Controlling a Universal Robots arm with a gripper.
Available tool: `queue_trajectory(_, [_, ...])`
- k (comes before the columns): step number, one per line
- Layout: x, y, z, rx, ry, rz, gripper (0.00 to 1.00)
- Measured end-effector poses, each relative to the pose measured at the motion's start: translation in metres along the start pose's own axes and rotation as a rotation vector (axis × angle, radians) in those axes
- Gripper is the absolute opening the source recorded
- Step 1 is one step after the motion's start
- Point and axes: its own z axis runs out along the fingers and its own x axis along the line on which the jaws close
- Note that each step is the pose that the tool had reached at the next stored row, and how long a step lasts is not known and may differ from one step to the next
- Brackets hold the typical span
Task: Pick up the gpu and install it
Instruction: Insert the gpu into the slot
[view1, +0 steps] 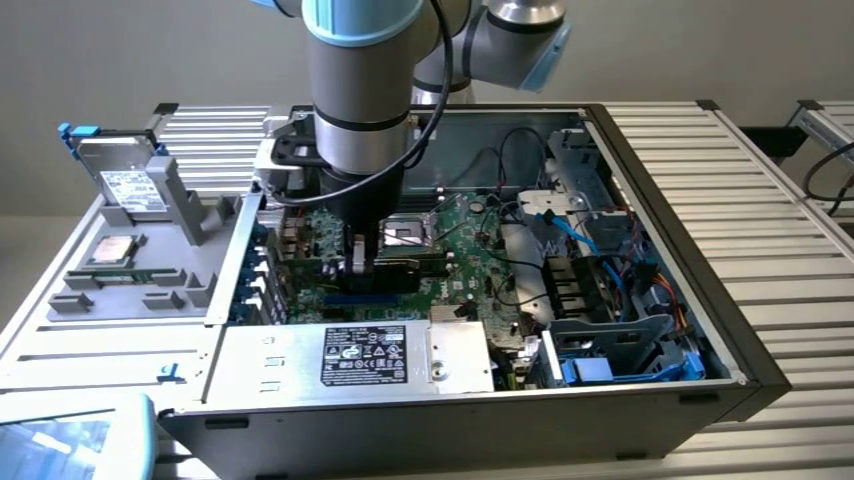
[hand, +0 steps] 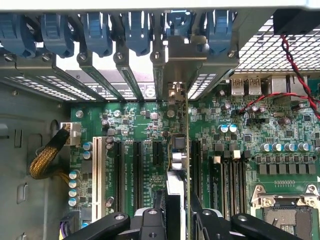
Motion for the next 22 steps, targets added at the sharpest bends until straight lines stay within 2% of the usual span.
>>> queue_trajectory(22, [-0.0002,0.0001,0.0030,0.0000,0.0002,0.002,0.28])
